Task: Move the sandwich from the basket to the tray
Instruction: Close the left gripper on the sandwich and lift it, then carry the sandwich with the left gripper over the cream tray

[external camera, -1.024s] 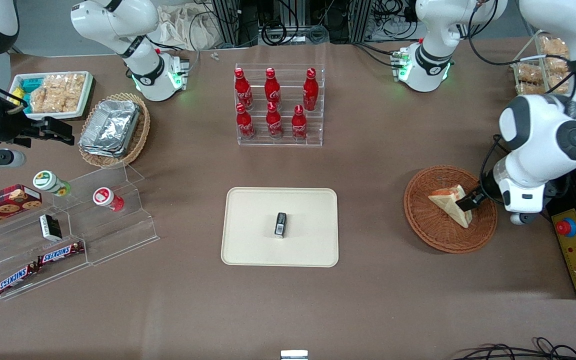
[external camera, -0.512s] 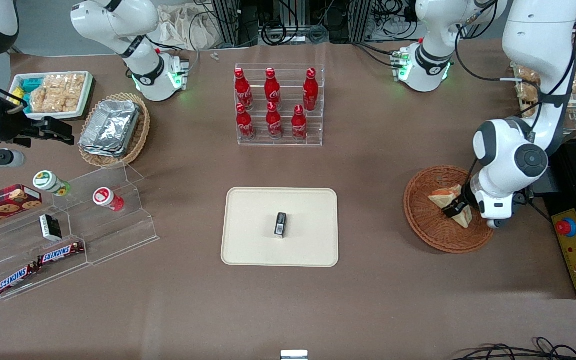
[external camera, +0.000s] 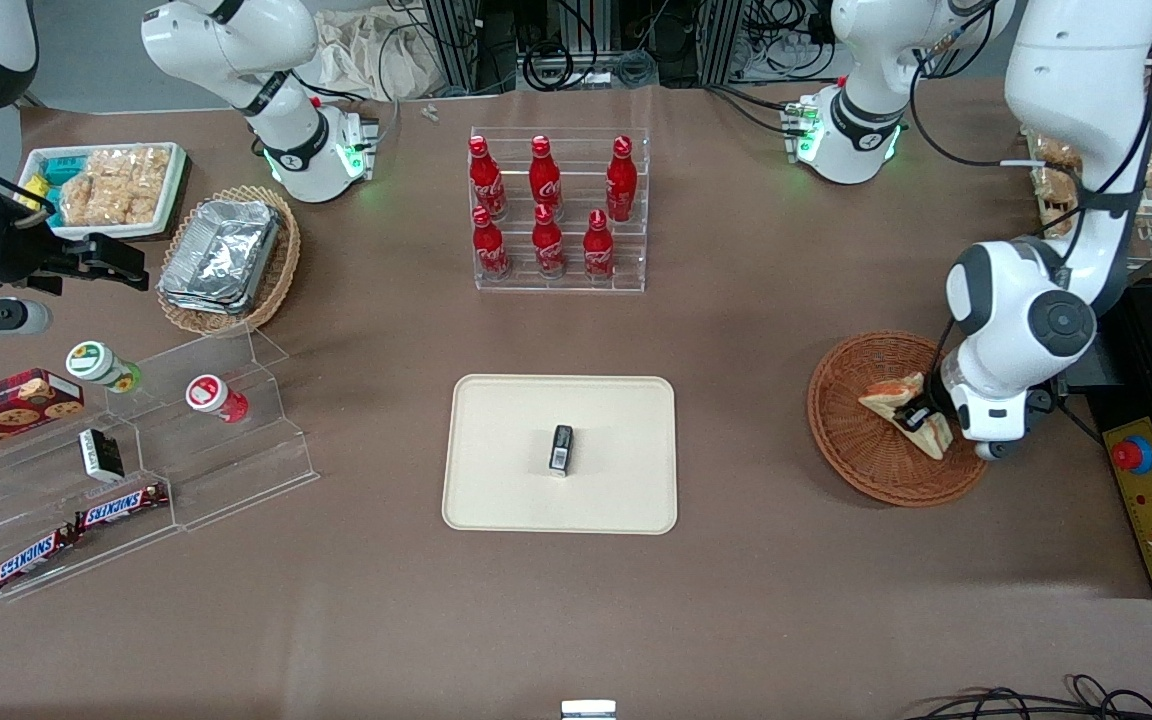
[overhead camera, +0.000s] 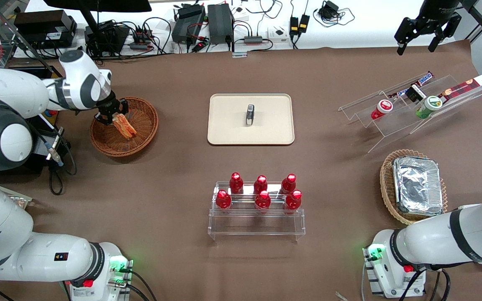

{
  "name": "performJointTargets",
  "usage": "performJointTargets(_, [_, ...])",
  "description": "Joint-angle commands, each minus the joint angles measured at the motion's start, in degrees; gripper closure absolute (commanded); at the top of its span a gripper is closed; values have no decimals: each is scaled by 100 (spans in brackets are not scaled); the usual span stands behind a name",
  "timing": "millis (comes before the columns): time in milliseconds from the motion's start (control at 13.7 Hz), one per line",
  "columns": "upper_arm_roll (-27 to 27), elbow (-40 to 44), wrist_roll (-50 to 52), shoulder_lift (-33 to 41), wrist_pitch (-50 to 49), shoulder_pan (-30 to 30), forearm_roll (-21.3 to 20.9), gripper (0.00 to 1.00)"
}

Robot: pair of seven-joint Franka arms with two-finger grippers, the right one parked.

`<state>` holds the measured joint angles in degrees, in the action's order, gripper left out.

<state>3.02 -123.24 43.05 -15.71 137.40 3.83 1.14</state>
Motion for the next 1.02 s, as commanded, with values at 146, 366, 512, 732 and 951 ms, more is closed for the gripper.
performJointTargets(146, [-527, 1054, -708, 1157, -2661, 31, -52, 100])
performJointTargets(366, [-1143, 1565, -983, 1158, -2877, 66, 70, 100])
performJointTargets(512, [-1548, 1986, -1036, 852, -2771, 92, 325, 100])
performJointTargets(732, [-2137, 2575, -992, 123, -2596, 258, 282, 100])
performJointTargets(951, [-2253, 3112, -948, -782, -2034, 880, -68, 100])
